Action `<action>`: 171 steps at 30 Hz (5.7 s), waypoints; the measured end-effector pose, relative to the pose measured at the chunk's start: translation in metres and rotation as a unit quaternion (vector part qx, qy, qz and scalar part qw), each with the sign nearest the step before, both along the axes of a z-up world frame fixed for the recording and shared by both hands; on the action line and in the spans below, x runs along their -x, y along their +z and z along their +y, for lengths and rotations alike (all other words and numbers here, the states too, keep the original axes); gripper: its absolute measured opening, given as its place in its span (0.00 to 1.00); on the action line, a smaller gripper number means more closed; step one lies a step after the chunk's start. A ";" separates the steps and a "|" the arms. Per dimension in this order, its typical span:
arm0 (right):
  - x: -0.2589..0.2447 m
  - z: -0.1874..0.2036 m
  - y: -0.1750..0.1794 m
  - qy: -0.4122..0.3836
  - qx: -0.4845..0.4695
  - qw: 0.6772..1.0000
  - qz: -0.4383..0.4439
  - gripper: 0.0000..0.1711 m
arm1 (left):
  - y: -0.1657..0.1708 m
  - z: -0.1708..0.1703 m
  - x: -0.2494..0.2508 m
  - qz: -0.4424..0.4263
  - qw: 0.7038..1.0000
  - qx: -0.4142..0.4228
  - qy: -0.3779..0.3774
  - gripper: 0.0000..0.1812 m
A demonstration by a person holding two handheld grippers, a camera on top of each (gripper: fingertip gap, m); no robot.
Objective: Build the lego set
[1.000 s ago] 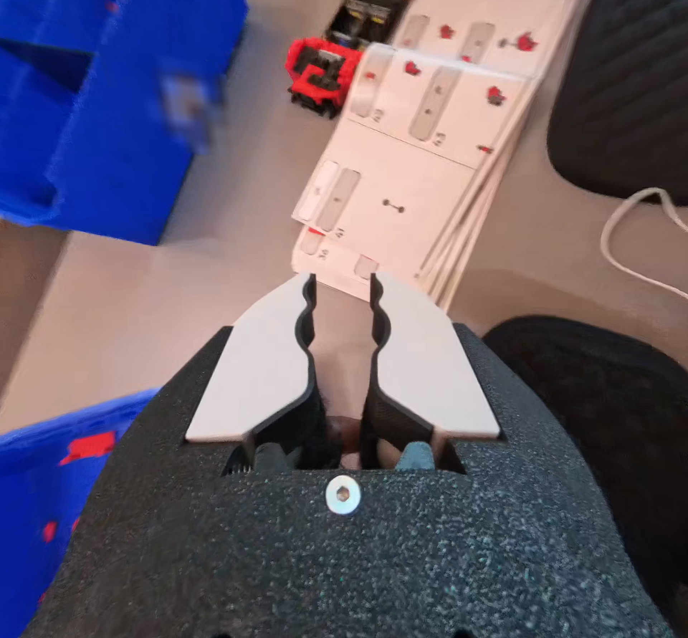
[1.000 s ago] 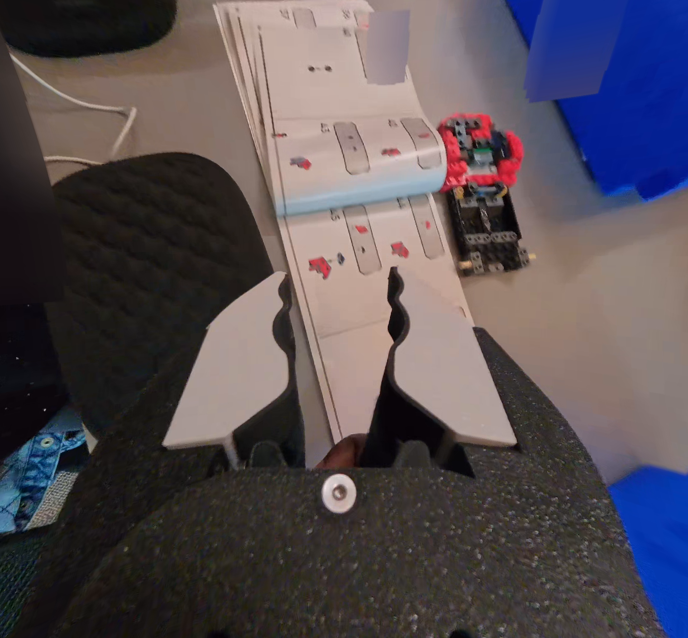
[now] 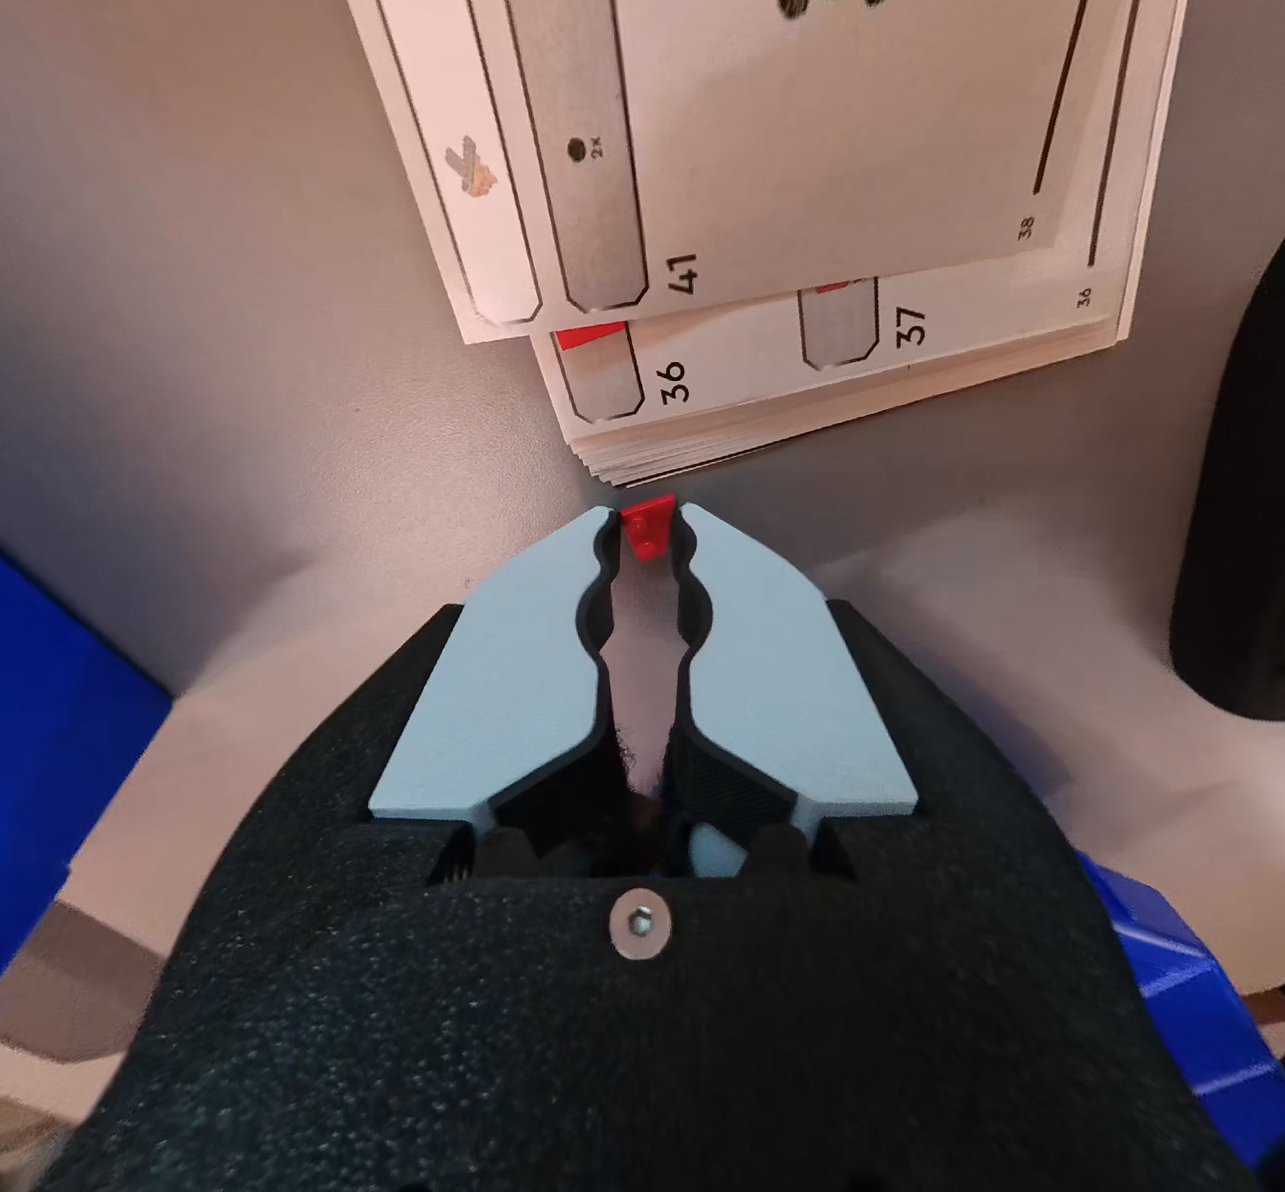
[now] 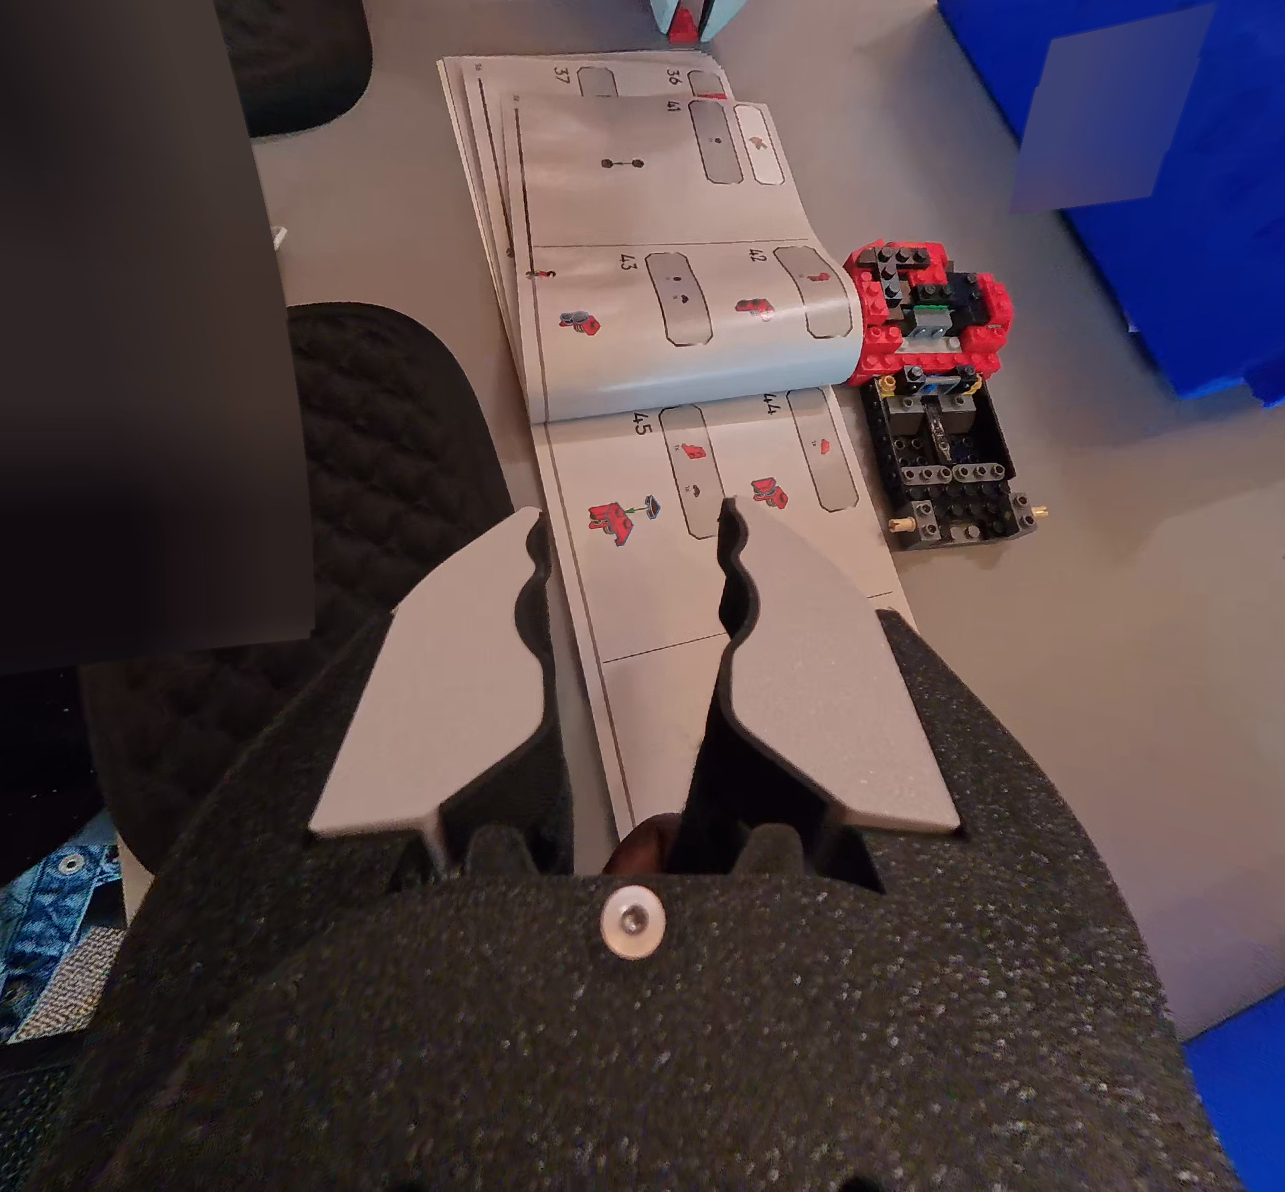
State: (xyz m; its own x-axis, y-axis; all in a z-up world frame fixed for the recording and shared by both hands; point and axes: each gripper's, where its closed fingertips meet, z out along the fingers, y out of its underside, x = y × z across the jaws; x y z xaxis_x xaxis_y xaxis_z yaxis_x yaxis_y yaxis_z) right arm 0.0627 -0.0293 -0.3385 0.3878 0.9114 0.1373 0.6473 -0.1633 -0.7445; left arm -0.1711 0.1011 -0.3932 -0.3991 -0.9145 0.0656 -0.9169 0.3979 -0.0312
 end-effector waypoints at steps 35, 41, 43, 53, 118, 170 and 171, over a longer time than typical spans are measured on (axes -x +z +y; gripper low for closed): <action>0.110 0.021 -0.036 0.058 -0.072 0.982 -0.167 0.24 | 0.091 0.000 0.139 -0.236 0.894 -0.184 0.333 0.34; 0.106 0.027 -0.022 0.031 -0.107 0.983 -0.144 0.02 | 0.131 -0.028 0.086 -0.333 0.873 -0.216 0.283 0.30; 0.099 0.032 -0.012 -0.005 -0.116 0.987 -0.109 0.01 | 0.140 -0.049 0.050 -0.395 0.861 -0.188 0.259 0.27; 0.063 0.025 0.013 -0.146 -0.154 0.977 0.027 0.00 | 0.032 -0.045 -0.061 -0.378 0.850 -0.080 0.358 0.12; 0.008 0.060 -0.012 -0.174 0.069 0.977 0.105 0.00 | 0.088 -0.046 -0.109 -0.403 0.873 -0.194 0.195 0.15; 0.084 0.088 -0.045 -0.106 0.037 0.993 0.046 0.00 | 0.107 0.006 0.175 -0.295 0.799 -0.136 0.506 0.18; 0.084 0.088 -0.045 -0.106 0.036 0.993 0.046 0.00 | 0.100 0.010 0.181 -0.302 0.801 -0.126 0.501 0.22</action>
